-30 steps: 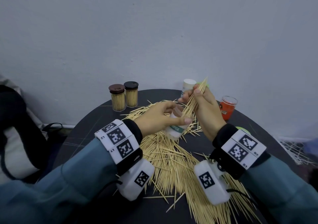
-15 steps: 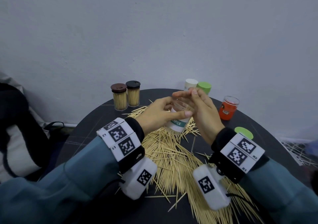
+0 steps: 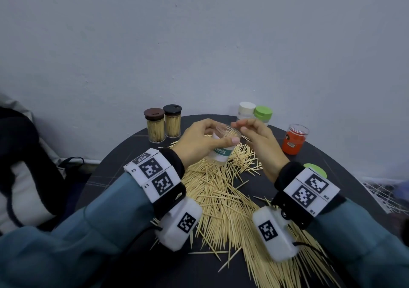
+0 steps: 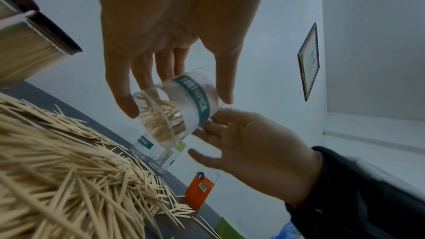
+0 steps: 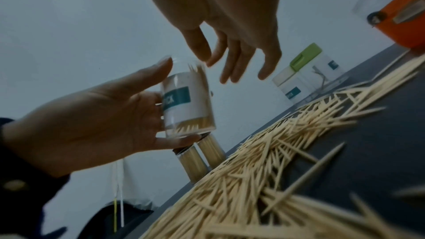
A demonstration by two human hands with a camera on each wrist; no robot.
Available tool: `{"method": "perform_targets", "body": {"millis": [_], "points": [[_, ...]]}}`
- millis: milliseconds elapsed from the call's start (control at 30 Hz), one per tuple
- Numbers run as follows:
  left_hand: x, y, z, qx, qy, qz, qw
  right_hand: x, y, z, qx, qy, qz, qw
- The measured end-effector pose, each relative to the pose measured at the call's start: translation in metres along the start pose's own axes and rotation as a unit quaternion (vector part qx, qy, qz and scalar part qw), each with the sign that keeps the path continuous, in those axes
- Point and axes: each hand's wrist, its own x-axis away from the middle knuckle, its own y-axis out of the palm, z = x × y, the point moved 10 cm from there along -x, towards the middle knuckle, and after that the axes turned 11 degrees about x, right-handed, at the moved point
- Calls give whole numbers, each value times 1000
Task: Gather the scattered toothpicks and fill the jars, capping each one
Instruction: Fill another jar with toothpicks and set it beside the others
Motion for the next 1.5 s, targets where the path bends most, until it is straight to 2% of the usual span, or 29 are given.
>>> {"method": "perform_targets", "body": {"millis": [67, 200, 333, 467, 567, 700, 1100, 1200, 1500], "points": [[-2, -6, 1, -5, 1, 13, 1000, -5, 4, 9, 105, 37, -36, 993], [-7, -20, 1, -13, -3, 34, 999, -17, 22, 27, 284, 84, -136, 945], [-13, -34, 7, 1, -1, 50, 999, -25, 56, 24, 473, 55, -242, 846], [-16, -52, 10, 6, -4, 65, 998, -25, 101, 27, 526, 31, -327, 784], [-17, -62, 11, 6, -8, 78, 997, -28, 122, 37, 570, 27, -340, 748], [-18, -67, 13, 18, -11, 82, 996, -34, 129, 41, 625, 9, -319, 713], [-21, -66, 9, 3, -12, 76, 997, -34, 125, 37, 648, -60, -327, 686], [-20, -66, 11, 3, -8, 78, 997, -34, 122, 35, 641, -72, -328, 690], [-22, -67, 11, -8, -2, 77, 997, -24, 107, 39, 636, -57, -341, 690]]}}
